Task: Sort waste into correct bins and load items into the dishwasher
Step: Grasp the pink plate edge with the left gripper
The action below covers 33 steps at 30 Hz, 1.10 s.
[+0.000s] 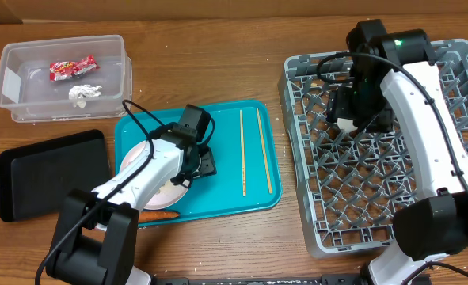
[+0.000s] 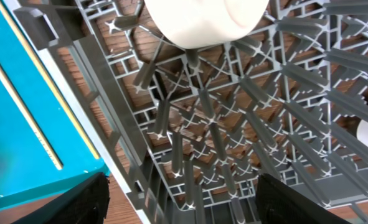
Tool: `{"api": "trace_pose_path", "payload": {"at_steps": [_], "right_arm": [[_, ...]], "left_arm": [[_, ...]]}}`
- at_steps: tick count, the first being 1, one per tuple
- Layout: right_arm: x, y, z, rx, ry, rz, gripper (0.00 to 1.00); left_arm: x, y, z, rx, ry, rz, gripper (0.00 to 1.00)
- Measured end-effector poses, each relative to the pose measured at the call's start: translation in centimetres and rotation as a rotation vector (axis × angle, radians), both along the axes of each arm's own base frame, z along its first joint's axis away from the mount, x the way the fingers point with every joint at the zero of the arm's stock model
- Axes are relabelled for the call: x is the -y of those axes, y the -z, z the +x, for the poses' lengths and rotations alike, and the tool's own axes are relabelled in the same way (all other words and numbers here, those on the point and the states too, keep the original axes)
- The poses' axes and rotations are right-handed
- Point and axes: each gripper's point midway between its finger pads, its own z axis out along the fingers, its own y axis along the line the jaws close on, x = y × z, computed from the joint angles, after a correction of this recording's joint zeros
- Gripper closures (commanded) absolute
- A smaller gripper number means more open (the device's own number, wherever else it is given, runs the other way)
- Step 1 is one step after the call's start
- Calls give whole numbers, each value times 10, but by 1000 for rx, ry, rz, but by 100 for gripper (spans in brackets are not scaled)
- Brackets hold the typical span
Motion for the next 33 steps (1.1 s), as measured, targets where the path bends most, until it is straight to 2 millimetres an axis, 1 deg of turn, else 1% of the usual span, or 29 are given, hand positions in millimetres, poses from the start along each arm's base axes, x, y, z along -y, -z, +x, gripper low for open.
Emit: {"api": "trace_pose_path", "payload": {"at_steps": [2,4,7,11,16,18,20,28,33], "right_arm": [[0,0,0,0,-3,0,22],[0,0,0,1,-3,1,22],[0,0,0,1,-4,1,23],[0,0,0,1,-6,1,24],[0,0,0,0,-7,0,25],[0,0,0,0,-6,0,25],[0,0,0,1,-7,0,25],[0,0,0,-1,-14,0,25],[0,0,-2,-6,-18,0,25]], "left_arm": [[-1,5,-2,1,-6,-1,37],[-3,10,-5,2,-7,4,39],[-5,10,-3,15,-14,16,47],[-9,11,-3,19,-22,36,62],[-14,12,-7,2,-34,60,82],[-15,12,-7,4,-34,64,94],[-17,9,-5,18,-29,75,96],[-21,6,-2,36,-5,105,96],[-24,-3,-3,12,18,131,96]]}}
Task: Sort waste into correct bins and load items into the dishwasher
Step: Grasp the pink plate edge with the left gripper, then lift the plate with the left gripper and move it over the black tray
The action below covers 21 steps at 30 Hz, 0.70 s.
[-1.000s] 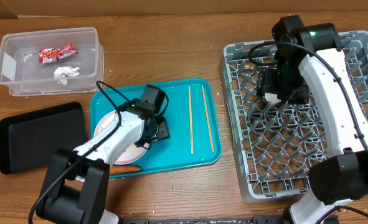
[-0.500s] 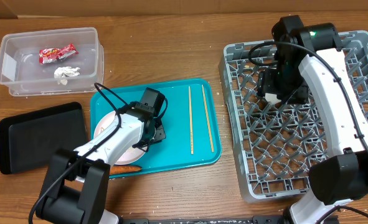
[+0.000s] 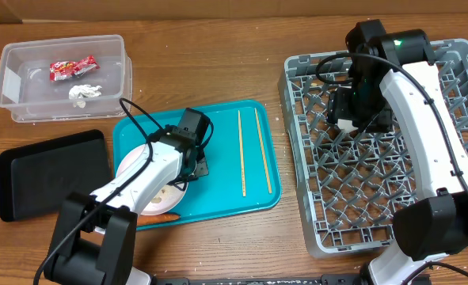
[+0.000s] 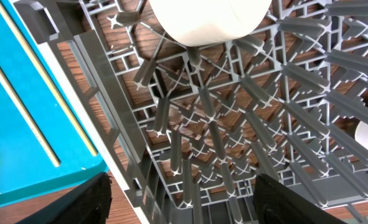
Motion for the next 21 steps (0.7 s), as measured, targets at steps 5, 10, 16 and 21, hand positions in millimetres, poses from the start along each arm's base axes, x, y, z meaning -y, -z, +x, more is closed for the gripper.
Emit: {"api": "trace_pose_path", "payload": {"at_steps": [5,10,16,21], "right_arm": [[0,0,-1,-5,-1,-1,25],[0,0,-2,-8,-4,-2,25],[0,0,-2,-10,-4,-1,25],[1,0,-2,-10,-4,-2,25]], "left_arm": [[1,-15,3,-14,27,13,96],[3,-36,10,-20,66,19,96],[1,-58,10,-43,84,41,96],[-3,-73,13,-42,96,71,96]]}}
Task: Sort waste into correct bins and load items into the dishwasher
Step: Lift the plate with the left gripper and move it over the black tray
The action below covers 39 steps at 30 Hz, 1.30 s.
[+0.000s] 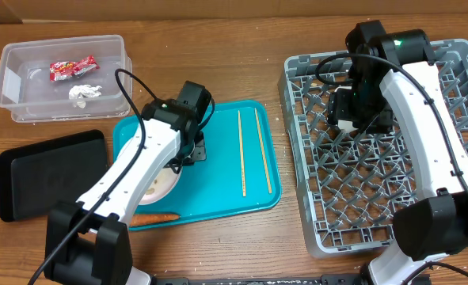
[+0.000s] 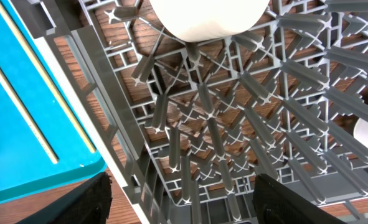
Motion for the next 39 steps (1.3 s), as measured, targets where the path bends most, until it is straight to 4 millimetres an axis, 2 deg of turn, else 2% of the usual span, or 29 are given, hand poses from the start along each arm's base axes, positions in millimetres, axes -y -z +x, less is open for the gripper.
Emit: {"api": "trace_pose_path", "payload": {"at_steps": [10,14,21,28,34,39], "right_arm": [[0,0,0,-1,-1,0,25],[0,0,-1,-3,-3,0,25],[0,0,-1,-3,-4,0,25],[0,0,-1,-3,-4,0,25],[0,0,-1,-3,-4,-1,25],[1,0,0,-1,-4,-6,25]], "left_arm": [[-7,-13,-3,-18,-2,32,96],[-20,-25,-1,-29,-44,36,96],[-65,-46,21,16,-132,25,96],[-114,-49,32,43,-212,-24,96],[-150,-50,41,95,-286,-167,96],[-177,-54,41,147,-341,-311,96]]}}
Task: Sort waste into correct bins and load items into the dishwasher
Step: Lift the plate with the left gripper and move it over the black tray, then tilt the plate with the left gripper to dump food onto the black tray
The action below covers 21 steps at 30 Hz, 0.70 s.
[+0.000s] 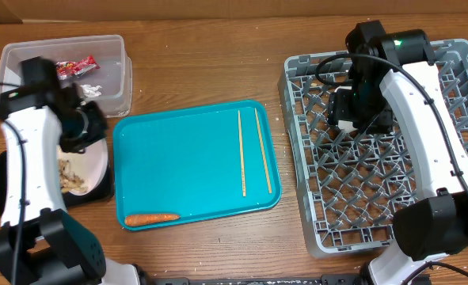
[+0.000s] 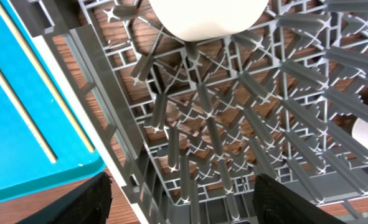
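Note:
My left gripper [image 1: 81, 127] is shut on the rim of a white plate [image 1: 79, 166]. It holds the plate, with food scraps on it, over the black tray [image 1: 99, 190] at the far left. On the teal tray [image 1: 186, 158] lie two chopsticks [image 1: 242, 150] and a carrot [image 1: 150, 217]. Over the grey dish rack [image 1: 376, 182] my right gripper [image 1: 351, 107] [image 2: 180, 199] hangs open, nothing between its fingers [image 2: 78, 199]. A white cup [image 2: 202, 15] stands in the rack just beyond it.
A clear plastic bin [image 1: 115, 79] at the back left holds a red wrapper [image 1: 75, 67] and a crumpled tissue [image 1: 89, 89]. Another white item [image 2: 367, 127] shows at the right edge of the rack. Bare wooden table [image 1: 218, 55] lies between tray and rack.
My left gripper has gone from the teal tray to the far left with the plate, which now hangs over the black tray. The right arm has not moved.
At first my left gripper was at the right rim of the plate lying on the teal tray. Then the plate was shifted slightly, then raised at the tray's left side. Now it is off the tray, over the black tray. The right gripper stayed open over the rack throughout.

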Tool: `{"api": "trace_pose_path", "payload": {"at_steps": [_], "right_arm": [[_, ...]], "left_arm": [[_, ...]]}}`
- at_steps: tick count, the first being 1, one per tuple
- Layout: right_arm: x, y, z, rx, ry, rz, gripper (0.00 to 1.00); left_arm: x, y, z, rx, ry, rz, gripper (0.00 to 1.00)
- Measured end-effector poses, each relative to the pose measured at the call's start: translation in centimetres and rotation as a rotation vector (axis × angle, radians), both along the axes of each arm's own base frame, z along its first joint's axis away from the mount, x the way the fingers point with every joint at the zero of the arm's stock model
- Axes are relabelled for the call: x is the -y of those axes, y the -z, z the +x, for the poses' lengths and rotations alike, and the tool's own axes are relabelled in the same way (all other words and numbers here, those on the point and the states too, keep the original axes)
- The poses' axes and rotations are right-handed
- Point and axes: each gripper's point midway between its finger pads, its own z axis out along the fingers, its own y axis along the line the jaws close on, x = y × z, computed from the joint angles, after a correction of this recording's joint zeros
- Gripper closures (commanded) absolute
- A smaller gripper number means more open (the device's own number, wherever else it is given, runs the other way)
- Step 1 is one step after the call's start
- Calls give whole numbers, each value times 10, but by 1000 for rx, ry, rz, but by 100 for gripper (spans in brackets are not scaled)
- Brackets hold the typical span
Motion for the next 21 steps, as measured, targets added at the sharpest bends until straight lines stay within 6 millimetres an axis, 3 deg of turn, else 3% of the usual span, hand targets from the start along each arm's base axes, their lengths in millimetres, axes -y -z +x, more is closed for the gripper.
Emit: {"api": "trace_pose_path", "payload": {"at_steps": [6,21], "right_arm": [[4,0,1,3,-2,-22,25],[8,0,1,7,-6,-46,25]], "left_arm": [[-16,-12,0,111,-30,-180,96],[-29,-63,-3,404,-87,-560,96]]}}
